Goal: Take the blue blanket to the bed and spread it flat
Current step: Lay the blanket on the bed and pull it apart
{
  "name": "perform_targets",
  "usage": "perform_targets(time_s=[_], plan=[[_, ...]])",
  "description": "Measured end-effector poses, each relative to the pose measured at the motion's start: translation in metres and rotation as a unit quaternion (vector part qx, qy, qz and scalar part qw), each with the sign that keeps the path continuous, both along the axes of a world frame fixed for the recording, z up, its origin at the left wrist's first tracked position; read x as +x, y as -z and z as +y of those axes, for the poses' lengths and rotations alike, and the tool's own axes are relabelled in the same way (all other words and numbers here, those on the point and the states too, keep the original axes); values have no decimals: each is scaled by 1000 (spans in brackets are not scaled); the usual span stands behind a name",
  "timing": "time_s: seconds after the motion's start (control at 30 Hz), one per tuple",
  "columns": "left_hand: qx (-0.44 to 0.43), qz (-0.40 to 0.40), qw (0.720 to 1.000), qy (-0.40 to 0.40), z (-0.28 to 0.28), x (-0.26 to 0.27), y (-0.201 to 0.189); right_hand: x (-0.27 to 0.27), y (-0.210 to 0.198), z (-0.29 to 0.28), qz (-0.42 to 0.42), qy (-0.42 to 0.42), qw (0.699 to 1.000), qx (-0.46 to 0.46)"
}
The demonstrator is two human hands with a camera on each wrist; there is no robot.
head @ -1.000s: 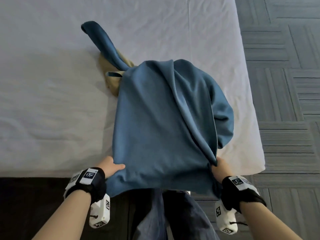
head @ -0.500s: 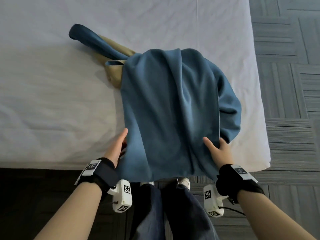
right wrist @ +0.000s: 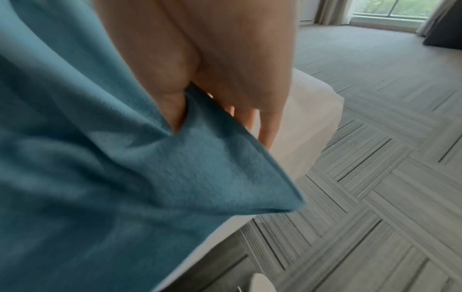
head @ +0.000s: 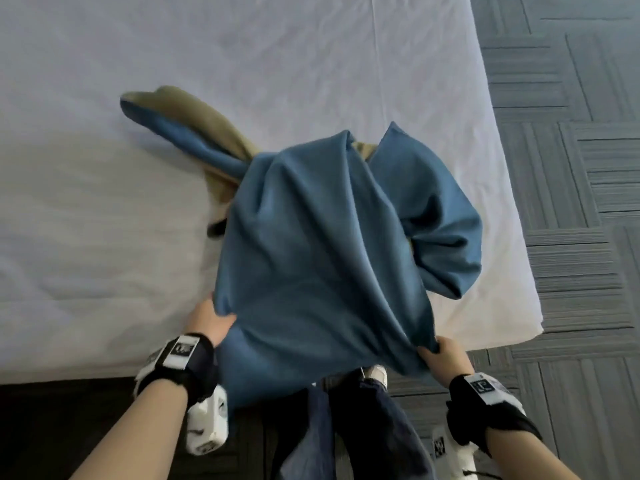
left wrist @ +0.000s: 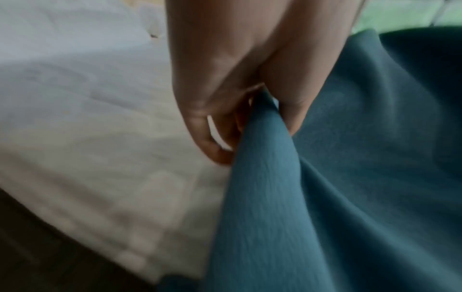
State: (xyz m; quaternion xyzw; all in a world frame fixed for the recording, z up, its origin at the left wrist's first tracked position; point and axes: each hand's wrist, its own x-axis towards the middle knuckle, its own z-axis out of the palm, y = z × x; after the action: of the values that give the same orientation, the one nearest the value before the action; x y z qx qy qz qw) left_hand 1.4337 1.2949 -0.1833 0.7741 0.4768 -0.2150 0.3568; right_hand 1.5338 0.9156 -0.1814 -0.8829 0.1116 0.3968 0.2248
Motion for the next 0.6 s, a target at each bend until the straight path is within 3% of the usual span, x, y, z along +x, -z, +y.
perform_targets(time_s=[0.07, 0.17, 0.23, 0.33, 0.4, 0.47, 0.6], plan=[[-54, 6, 998, -18, 5, -20, 5, -4, -2, -5, -3, 12, 1000, 15], [-96, -67, 990, -81, 13, -15, -1, 14, -18, 8, -62, 108, 988, 94], [-39, -126, 987, -89, 16, 7, -12, 43, -32, 19, -174, 128, 971, 100], [106, -231, 967, -29, 13, 53, -40, 91, -56, 36, -357, 146, 920, 71], [150, -284, 947, 27, 6, 85, -58, 120, -66, 45, -412, 133, 899, 62], [176, -310, 931, 75, 0, 115, -67, 151, -68, 50, -378, 93, 918, 68], [195, -291, 930, 111, -5, 168, -76, 201, -61, 52, -210, -1, 973, 91]])
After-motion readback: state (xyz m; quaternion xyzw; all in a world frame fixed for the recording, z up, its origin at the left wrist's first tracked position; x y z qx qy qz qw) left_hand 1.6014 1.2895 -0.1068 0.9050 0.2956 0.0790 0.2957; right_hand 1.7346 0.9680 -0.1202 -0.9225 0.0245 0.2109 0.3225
